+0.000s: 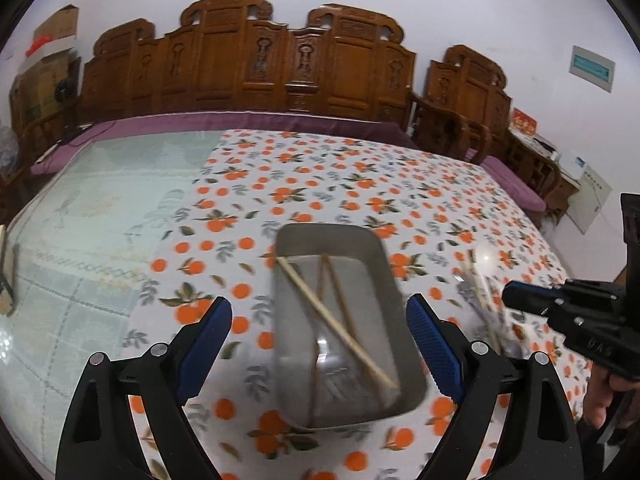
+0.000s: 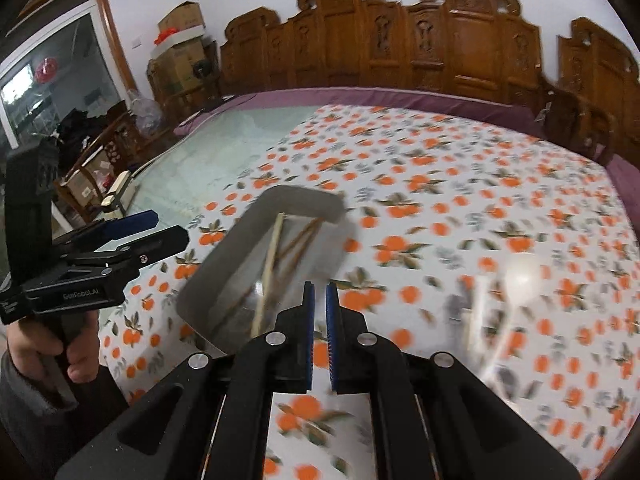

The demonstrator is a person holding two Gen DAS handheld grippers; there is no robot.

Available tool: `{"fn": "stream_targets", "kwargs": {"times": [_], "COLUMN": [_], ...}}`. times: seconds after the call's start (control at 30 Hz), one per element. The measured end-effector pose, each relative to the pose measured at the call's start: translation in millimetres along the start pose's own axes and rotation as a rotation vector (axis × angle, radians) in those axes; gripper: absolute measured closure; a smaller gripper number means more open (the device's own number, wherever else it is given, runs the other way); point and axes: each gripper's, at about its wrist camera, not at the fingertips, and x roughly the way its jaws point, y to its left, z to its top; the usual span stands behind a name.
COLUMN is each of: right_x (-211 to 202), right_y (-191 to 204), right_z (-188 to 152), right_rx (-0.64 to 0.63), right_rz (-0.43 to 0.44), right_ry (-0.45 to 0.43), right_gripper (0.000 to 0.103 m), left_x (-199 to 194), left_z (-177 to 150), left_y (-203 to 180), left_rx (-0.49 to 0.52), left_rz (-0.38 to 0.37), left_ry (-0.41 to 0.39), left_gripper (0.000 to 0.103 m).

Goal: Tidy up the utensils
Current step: 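Lower the chopstick into the grey tray and open the right gripper, then move the right gripper to the metal spoon while the left gripper returns to the pile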

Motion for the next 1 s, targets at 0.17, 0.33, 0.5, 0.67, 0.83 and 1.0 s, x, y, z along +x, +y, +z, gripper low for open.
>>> {"fn": "stream_targets", "kwargs": {"times": [0.17,0.33,0.5,0.67,0.83,1.0], "right_x": [-29,-39,-25,-8,5,17], "right_y": [-35,-72,-87,-82,-85,-91], "right_z": [-13,-40,-69,-90,-102,-109], "right_rx": [0.006,0.055,0.075,0.078,0.100,0.134], "right_rz": [-0.089,-0.155,-0.169,-0.163,-0.174,-0.166], "right_ry": [-0.019,0.001,0.064,0.099,0.121,0.142], "right_gripper": [0.095,0.087,0.085,0.068,0.065,0.060], "left_x": [2,5,7,11,16,16], "left_z": [-3,-9,-15,-23,-29,-32], "left_y": [-25,-54,-79,-95,-105,-110], "left_rx": [0.026,0.064,0.111,0.129,0.146,0.160], "left_rz": [-0.030,-0.068,-0.094,-0.128,-0.142,-0.149], "left_ry": [-0.004,0.001,0.003,0.019,0.030,0.036], "left_gripper": [0.018,0.018,0.018,0.018,0.018,0.018]}}
